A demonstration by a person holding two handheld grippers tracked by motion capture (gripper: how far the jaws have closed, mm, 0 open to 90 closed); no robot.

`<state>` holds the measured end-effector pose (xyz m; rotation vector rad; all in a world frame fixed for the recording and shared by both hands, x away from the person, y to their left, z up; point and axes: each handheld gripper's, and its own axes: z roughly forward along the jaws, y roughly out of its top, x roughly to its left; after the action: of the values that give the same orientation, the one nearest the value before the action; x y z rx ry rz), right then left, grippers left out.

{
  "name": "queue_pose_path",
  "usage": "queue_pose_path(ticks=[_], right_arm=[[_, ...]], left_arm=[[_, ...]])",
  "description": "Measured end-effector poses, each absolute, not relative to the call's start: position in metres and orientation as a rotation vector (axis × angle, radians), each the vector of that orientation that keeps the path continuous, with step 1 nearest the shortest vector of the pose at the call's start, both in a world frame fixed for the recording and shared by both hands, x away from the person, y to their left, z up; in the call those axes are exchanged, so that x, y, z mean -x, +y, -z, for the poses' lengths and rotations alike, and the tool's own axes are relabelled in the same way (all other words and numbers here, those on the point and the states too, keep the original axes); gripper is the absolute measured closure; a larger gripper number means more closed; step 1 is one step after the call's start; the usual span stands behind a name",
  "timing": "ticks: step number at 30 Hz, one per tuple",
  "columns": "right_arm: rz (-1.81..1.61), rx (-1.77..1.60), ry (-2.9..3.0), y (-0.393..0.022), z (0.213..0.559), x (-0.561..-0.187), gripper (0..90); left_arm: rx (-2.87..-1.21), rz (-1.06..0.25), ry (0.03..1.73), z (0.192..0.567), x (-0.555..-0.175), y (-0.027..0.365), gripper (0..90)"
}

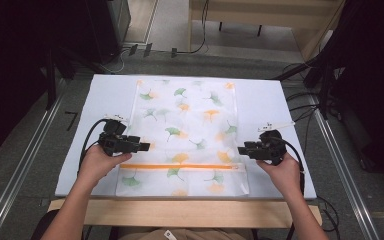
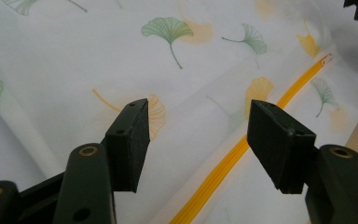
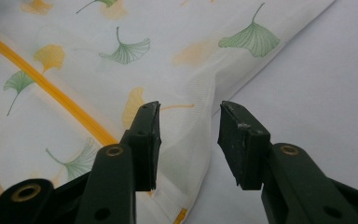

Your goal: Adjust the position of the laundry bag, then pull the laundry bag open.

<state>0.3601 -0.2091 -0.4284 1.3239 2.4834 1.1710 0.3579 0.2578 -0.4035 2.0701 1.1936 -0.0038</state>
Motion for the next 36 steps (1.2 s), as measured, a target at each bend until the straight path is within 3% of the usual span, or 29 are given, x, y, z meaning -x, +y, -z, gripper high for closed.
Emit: queue_pose_path(ticks=[36], right_arm=[[-1.09, -1.339, 2.529, -0.215, 0.448, -0.331, 55.3]], left_arm=[[-2.149, 0.064, 0.989, 0.412, -0.361, 0.188, 36.9]])
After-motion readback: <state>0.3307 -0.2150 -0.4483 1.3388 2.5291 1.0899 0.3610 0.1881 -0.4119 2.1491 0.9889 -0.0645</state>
